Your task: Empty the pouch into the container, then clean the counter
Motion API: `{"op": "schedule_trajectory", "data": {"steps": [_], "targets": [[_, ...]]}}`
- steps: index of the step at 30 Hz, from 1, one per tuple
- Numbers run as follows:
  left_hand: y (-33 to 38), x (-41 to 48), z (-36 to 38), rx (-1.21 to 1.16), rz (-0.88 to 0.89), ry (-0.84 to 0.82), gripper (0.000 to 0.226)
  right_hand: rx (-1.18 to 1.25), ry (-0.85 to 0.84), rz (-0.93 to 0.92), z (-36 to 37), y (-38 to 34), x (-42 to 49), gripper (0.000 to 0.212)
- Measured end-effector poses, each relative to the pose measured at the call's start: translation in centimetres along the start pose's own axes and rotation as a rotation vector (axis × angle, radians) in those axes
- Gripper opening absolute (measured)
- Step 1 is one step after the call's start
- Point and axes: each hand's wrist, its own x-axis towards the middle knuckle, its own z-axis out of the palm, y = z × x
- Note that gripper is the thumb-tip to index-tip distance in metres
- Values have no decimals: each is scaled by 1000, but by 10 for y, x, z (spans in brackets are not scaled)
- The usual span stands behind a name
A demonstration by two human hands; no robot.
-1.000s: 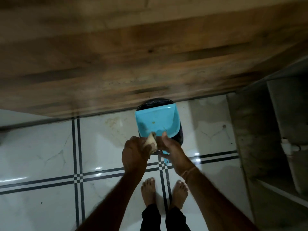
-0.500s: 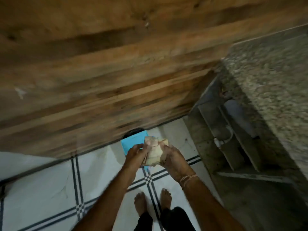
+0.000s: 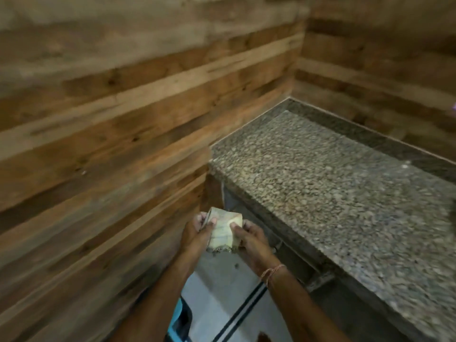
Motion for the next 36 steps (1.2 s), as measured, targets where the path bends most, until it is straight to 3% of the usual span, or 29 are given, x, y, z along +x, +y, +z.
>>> {"op": "schedule_trajectory", "data": {"steps": [3, 6, 9, 13, 19, 28, 32, 36], "targets": [[9, 36, 45, 66, 73, -100, 33, 55, 79, -41, -42, -29, 17, 26], [34, 52, 82, 113, 88, -181, 47, 39, 157, -75, -73, -48, 28, 20], [43, 66, 110, 171, 90, -219, 41, -5, 222, -121, -98, -55, 41, 8], [48, 95, 142, 258, 70, -214, 31, -45, 334, -141, -121, -61, 68, 12], [40, 157, 174, 463, 108, -286, 47, -289, 466, -196, -139, -76, 106, 55], [4, 218, 194, 869, 287, -401, 53, -702, 618, -133, -155, -75, 165, 23], [0, 227, 194, 1016, 366, -395, 50, -983, 640, -81, -151, -71, 168, 27], [12, 232, 196, 1001, 410, -395, 51, -847, 664, -138, -157, -79, 154, 29]]}}
